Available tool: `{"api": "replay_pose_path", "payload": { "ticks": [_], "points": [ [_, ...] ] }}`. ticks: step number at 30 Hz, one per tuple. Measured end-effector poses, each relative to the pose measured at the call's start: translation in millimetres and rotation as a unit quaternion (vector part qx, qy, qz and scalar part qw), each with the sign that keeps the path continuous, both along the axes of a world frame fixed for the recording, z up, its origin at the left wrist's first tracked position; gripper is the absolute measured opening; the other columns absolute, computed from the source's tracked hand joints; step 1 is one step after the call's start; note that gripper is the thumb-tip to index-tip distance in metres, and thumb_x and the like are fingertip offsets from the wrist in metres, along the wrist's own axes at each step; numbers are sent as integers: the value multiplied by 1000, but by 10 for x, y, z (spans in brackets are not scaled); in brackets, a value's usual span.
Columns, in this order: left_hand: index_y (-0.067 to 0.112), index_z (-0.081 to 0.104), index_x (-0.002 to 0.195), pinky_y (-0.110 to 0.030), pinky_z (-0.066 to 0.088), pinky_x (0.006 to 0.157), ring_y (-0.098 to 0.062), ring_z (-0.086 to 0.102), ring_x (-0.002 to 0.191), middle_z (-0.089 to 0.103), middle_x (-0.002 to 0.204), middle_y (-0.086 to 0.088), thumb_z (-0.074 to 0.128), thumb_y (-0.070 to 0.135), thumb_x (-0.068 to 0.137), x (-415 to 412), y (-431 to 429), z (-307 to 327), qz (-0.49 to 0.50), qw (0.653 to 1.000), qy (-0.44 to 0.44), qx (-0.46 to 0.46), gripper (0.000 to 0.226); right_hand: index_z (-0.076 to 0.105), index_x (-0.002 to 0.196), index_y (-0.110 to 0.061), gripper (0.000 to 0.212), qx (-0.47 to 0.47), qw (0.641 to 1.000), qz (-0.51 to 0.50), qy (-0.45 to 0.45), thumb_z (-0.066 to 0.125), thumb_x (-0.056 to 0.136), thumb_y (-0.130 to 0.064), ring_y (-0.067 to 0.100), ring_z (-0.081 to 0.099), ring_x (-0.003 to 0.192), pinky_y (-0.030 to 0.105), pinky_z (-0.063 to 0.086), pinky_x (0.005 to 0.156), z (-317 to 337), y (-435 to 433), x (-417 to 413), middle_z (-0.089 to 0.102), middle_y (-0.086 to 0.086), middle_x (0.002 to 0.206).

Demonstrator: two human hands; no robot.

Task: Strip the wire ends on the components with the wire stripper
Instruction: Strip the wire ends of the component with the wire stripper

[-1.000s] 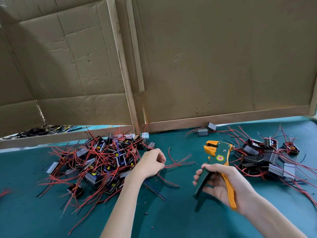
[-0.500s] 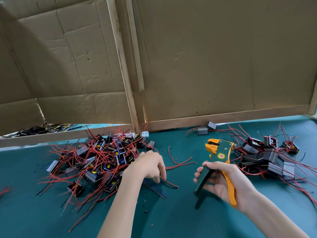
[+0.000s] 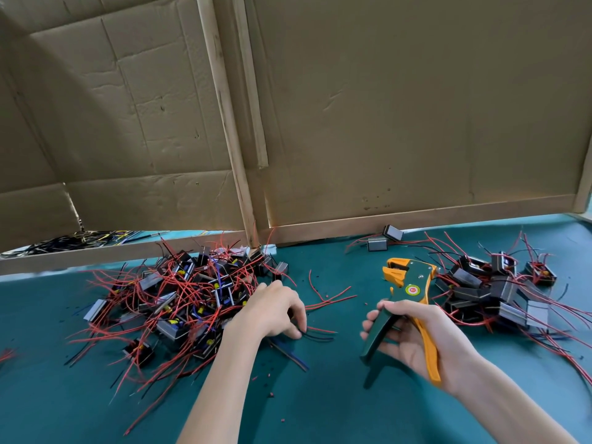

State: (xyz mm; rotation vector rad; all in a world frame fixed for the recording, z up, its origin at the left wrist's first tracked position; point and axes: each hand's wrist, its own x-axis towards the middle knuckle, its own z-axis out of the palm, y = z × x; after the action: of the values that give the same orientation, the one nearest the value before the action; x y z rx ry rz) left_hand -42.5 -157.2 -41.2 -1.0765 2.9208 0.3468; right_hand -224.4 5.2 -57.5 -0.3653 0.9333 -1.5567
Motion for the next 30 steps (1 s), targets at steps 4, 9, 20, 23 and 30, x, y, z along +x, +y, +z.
{"api": "replay_pose_path", "payload": {
  "ticks": [4, 9, 20, 23, 30],
  "points": [
    [29, 69, 82, -29, 24, 81, -1, 38, 84, 51, 77, 21, 75, 25, 80, 31, 17, -81, 26, 995, 85, 33, 8, 60, 87, 4, 21, -2, 1000, 0, -2, 62, 68, -4, 36, 68, 67, 45, 59, 61, 10, 9, 14, 65, 23, 77],
    [27, 56, 77, -27, 40, 79, -5, 52, 77, 61, 81, 14, 67, 14, 88, 27, -25, -9, 69, 940, 322, 88, 21, 60, 86, 4, 22, -3, 1000, 2, 4, 63, 66, -5, 37, 68, 67, 45, 60, 62, 31, 21, 34, 65, 23, 78],
    [11, 54, 88, -19, 52, 71, -11, 68, 70, 74, 80, 3, 54, 0, 95, -62, 96, 325, 37, 830, 519, 201, 13, 66, 86, 2, 25, -44, 995, 60, 68, 73, 62, 1, 37, 66, 71, 46, 58, 66, 43, 59, 101, 63, 24, 80],
    [19, 44, 88, -23, 51, 65, -9, 62, 61, 74, 78, 4, 46, 10, 100, -65, 100, 320, 47, 878, 452, 148, 16, 65, 89, 1, 29, -63, 992, 55, 95, 73, 63, -6, 37, 65, 71, 46, 58, 67, 44, 73, 119, 63, 25, 81],
    [22, 35, 91, -23, 31, 53, -14, 36, 58, 45, 66, 1, 32, 16, 104, -63, 55, 206, 99, 927, 361, 23, 15, 70, 72, -1, 11, -82, 991, 11, 103, 63, 70, -9, 36, 66, 69, 44, 59, 62, 93, 79, 125, 63, 24, 78]
  ]
}}
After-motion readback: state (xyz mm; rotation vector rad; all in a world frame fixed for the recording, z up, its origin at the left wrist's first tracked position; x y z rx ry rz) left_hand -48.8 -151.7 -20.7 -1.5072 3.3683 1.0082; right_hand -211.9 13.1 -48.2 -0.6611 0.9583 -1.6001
